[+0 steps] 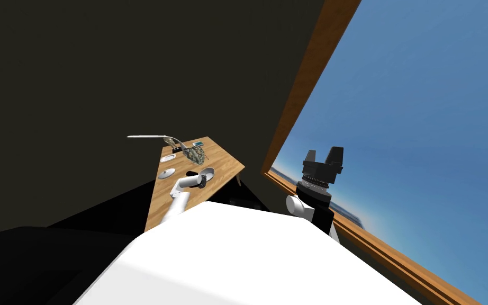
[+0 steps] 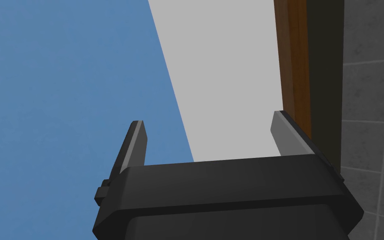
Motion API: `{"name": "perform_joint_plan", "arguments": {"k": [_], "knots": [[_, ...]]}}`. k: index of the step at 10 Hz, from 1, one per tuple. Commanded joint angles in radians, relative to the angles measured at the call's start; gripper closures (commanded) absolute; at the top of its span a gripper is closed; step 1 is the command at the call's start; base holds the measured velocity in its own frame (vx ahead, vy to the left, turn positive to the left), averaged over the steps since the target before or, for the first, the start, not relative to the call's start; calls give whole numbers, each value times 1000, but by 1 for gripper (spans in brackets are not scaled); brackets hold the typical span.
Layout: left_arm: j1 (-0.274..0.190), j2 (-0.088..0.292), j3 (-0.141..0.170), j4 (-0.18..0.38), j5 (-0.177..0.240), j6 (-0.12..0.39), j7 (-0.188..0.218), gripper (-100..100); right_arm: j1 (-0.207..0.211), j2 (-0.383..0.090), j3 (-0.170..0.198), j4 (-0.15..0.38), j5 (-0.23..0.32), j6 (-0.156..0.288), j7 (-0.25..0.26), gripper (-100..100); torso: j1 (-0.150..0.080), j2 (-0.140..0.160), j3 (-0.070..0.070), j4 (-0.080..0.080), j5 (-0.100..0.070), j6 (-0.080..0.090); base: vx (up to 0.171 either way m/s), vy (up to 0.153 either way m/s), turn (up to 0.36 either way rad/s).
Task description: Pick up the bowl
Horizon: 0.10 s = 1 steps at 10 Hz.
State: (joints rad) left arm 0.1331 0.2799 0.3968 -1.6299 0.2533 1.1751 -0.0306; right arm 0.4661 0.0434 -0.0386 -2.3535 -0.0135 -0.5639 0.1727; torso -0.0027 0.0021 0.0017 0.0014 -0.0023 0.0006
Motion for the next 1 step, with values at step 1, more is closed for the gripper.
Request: {"name": "perform_joint_plan", "arguments": {"k": [1], "knots": [[0,0,0,0,0,0,0,0,0,0,0,0,0,0,0,0,0,0,0,0,0,0,0,0,0]]}}
